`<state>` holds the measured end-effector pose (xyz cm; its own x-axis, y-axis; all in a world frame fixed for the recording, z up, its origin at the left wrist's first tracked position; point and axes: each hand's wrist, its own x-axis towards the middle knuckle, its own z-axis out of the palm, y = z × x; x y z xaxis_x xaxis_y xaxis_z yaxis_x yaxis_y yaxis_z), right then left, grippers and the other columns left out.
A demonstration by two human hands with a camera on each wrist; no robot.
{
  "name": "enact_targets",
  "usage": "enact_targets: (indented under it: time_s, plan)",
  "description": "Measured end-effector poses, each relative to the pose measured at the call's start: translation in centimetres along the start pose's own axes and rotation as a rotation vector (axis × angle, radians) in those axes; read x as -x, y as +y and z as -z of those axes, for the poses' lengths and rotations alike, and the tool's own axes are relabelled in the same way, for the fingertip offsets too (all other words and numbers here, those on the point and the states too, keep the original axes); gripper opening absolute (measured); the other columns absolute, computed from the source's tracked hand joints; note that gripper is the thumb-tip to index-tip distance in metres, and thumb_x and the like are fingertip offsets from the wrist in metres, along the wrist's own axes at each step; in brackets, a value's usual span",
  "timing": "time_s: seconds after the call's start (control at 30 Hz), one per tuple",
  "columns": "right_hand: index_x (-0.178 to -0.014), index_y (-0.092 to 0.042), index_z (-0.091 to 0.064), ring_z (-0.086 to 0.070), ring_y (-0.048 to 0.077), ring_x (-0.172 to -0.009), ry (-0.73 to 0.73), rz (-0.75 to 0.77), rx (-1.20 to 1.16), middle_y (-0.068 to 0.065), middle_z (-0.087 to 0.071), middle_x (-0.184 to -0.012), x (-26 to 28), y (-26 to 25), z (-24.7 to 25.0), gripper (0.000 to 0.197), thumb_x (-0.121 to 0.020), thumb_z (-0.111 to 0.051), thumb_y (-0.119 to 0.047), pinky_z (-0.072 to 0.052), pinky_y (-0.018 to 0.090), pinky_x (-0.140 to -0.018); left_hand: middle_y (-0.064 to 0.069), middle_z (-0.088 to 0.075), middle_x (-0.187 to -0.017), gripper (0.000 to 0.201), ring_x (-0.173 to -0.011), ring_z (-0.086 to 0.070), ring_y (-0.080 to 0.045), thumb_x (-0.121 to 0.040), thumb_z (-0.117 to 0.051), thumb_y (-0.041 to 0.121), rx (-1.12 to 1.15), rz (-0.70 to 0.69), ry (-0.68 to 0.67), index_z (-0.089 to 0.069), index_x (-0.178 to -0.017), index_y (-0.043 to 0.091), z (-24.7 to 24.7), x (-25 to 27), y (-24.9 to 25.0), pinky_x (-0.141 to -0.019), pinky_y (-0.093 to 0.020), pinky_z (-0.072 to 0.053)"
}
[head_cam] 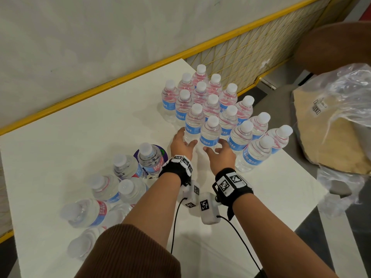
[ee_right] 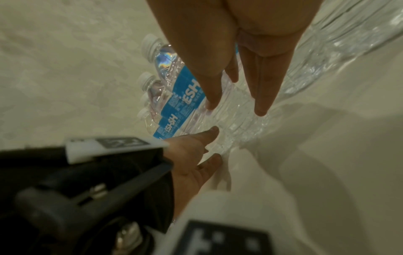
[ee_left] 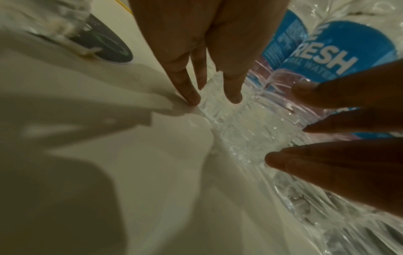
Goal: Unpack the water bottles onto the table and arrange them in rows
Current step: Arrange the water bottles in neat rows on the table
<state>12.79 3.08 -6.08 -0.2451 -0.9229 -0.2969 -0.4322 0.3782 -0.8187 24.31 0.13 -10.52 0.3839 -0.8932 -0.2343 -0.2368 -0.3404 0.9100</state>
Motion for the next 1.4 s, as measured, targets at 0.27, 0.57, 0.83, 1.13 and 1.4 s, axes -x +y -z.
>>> enact_targets:
  time_s: [0.27, 0.57, 0.83, 1.13, 1.4]
  plan:
    - [-0.134, -0.017, -0.045, -0.056, 0.023, -0.116, -0.005, -0.004, 0.0, 0.014, -0.059, -0.124, 0.2, -0.1, 0.1, 0.055, -0.085, -0.067, -0.03, -0.038, 0.025, -0.086, -0.004, -0.055, -0.135, 0.063, -0.102, -0.063, -0.026, -0.083, -0.069, 0.014, -0.023, 0.011, -0.011, -0.042, -0.14, 0.018, 0.3, 0.1, 0.1, -0.088, -0.029, -0.048]
    - [-0.118, -0.012, -0.055, -0.058, 0.022, -0.096, -0.226, -0.01, 0.183, 0.008, -0.064, -0.109, 2.2, 1.9, 2.6, 0.038, -0.085, -0.067, -0.027, -0.041, 0.026, -0.078, -0.017, -0.044, -0.134, 0.053, -0.115, -0.055, -0.033, -0.086, -0.061, 0.008, -0.256, 0.038, -0.022, -0.042, -0.136, 0.005, 1.1, 3.2, 2.4, -0.096, -0.034, -0.043]
    - [-0.095, -0.016, -0.061, -0.053, 0.018, -0.081, -0.497, 0.244, 0.361, 0.005, -0.064, -0.093, 10.1, 2.1, 2.4, 0.012, -0.087, -0.056, -0.009, -0.037, 0.02, -0.067, -0.011, -0.06, -0.121, 0.033, -0.112, -0.057, -0.025, -0.088, -0.06, 0.015, -0.346, -0.142, -0.147, -0.055, -0.12, 0.007, 4.8, 8.5, 8.2, -0.094, -0.029, -0.042]
    - [-0.111, -0.013, -0.059, -0.049, 0.008, -0.086, -0.854, 0.48, 0.406, 0.004, -0.062, -0.107, 21.6, 3.6, -1.9, 0.026, -0.085, -0.06, -0.019, -0.038, 0.022, -0.075, -0.008, -0.064, -0.114, 0.028, -0.104, -0.061, -0.023, -0.085, -0.065, 0.015, -0.4, -0.223, -0.112, -0.06, -0.112, 0.009, 13.5, 15.5, 9.1, -0.09, -0.029, -0.047]
    - [-0.139, -0.03, -0.034, -0.046, 0.015, -0.122, -0.737, 0.484, 0.257, -0.003, -0.046, -0.137, 26.5, 4.6, -4.7, 0.082, -0.07, -0.078, -0.041, -0.039, 0.031, -0.104, -0.014, -0.051, -0.128, 0.038, -0.12, -0.049, -0.034, -0.088, -0.057, 0.015, -0.834, -0.197, -0.095, -0.053, -0.126, 0.014, 18.0, 17.8, 6.6, -0.102, -0.038, -0.042]
